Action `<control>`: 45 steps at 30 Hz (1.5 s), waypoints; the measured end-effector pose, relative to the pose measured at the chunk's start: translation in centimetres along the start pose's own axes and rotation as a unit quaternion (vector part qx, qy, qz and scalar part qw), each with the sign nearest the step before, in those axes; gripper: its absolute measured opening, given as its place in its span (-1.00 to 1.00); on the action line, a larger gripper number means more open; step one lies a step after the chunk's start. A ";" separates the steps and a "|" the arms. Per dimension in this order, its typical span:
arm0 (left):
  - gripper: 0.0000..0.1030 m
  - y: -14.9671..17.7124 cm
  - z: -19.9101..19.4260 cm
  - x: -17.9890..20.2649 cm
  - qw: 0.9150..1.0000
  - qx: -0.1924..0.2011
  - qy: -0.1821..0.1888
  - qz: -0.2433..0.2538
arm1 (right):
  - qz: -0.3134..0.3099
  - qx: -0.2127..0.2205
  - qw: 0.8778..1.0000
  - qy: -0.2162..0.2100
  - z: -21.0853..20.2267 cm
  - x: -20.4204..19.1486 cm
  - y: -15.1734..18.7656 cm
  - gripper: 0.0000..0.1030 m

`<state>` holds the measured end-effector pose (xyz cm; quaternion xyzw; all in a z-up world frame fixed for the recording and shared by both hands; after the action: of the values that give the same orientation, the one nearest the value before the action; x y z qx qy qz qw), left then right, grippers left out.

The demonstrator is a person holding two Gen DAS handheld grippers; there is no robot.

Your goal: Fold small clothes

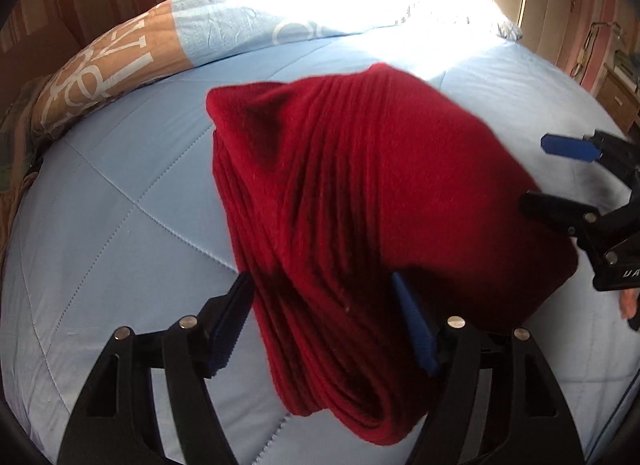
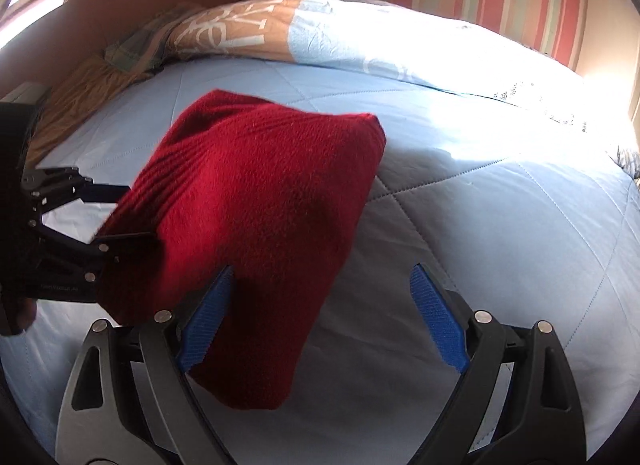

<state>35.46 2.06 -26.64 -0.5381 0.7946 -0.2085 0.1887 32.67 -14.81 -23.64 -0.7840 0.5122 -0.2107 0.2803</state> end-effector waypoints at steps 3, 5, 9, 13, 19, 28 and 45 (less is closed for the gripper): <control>0.62 1.4 1.4 -1.7 0.999 -0.006 0.026 -0.027 | -0.018 -0.018 0.999 0.021 1.8 0.1 1.3 0.86; 0.82 1.9 2.2 -2.9 0.998 -0.006 0.030 -0.046 | 0.010 -0.028 0.999 0.015 3.4 1.0 2.0 0.94; 0.90 2.3 2.3 -3.6 0.996 -0.008 0.052 -0.078 | 0.049 -0.034 0.998 -0.010 4.2 1.7 2.2 0.94; 0.88 1.7 -1.4 -3.2 0.996 0.028 0.050 -0.066 | 0.035 0.006 0.999 -0.024 0.8 0.8 1.6 0.94; 0.88 -0.6 -2.7 -6.2 0.980 0.047 0.120 -0.153 | 0.079 0.035 0.994 -0.070 -1.6 1.2 0.5 0.94; 0.88 -1.2 4.4 -7.4 0.925 -0.041 0.248 -0.284 | 0.158 -0.033 0.979 -0.127 2.7 1.0 -0.2 0.94; 0.53 -4.3 6.4 -5.3 0.935 -0.051 0.242 -0.256 | 0.215 -0.064 0.958 -0.176 2.4 0.9 2.5 0.81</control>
<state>43.97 4.72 -29.34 -0.6652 0.6612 -0.3332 -0.0966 32.83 -15.89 -27.03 -0.6962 0.6241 0.0293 0.3535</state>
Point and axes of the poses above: each gripper's, at about its wrist camera, not at the fingertips, and z roughly the way its jaws point, x to its right, y to its underside, the point moved 5 cm from there along z, roughly the way its jaws point
